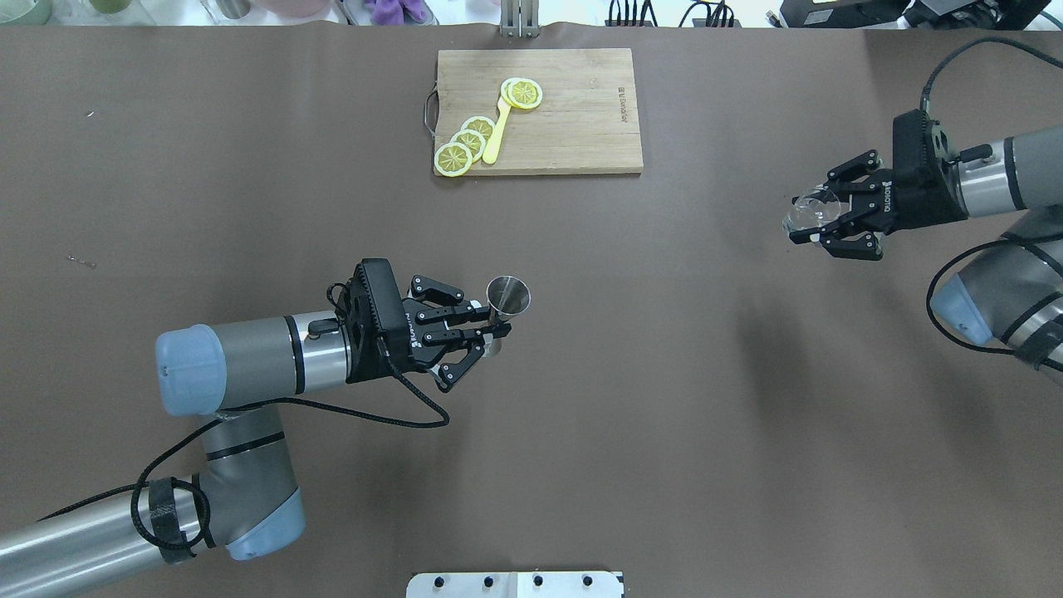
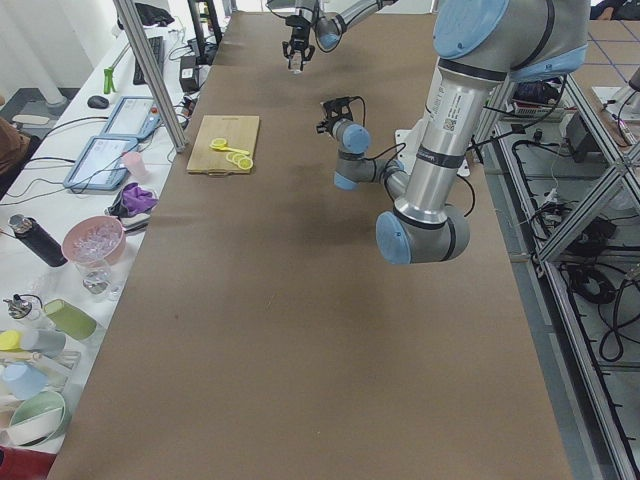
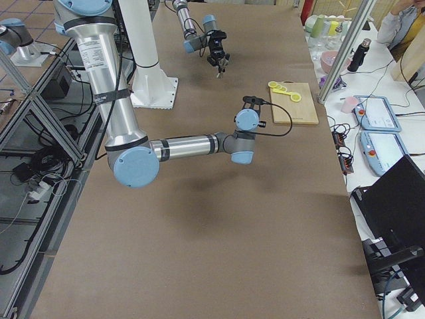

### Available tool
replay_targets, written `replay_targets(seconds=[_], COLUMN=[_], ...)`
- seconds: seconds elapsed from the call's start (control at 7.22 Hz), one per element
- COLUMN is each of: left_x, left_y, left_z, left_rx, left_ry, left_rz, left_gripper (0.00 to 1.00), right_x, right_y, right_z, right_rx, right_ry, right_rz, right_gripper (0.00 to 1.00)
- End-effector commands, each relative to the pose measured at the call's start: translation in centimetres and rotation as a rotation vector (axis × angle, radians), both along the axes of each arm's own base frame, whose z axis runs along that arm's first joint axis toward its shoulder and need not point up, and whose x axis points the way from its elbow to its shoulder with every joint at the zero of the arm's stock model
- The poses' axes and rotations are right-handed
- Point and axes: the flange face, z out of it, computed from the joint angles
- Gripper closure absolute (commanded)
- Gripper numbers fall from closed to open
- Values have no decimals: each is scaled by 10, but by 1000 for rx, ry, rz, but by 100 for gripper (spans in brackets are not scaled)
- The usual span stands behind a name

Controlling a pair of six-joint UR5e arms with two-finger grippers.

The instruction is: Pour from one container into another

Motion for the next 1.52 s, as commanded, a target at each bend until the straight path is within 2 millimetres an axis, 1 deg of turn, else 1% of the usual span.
replay_targets(seconds=[0.0,0.14,0.28,0.42,0.55,0.69,0.83,0.97,1.11,1.25,1.38], left_x=[5,11,20,25,30,38,40,40,40,41,42], left_y=[-2,-3,-6,-7,-9,-12,-13,-13,-13,-12,-14], left_z=[-1,-1,-7,-7,-8,-16,-16,-16,-17,-17,-27], left_rx=[-12,-14,-14,-16,-18,-16,-17,-15,-15,-16,-11], left_ry=[0,-4,-5,-13,-21,-17,-18,-19,-17,-18,-4], left_rz=[1,4,6,7,6,6,8,7,7,9,6], left_gripper=[100,100,100,100,100,100,100,100,100,100,100], right_x=[-2,-3,-5,-11,-20,-19,-14,-19,-24,-29,-34], right_y=[2,12,27,42,65,80,89,89,84,81,80], right_z=[-50,-82,-107,-131,-159,-186,-203,-215,-218,-212,-212], right_rx=[40,74,105,129,123,78,59,39,2,-16,-28], right_ry=[25,50,60,76,85,105,110,117,143,165,186], right_rz=[-36,-90,-148,-191,-230,-257,-276,-280,-269,-253,-236], right_gripper=[100,100,100,100,100,100,100,100,100,100,100])
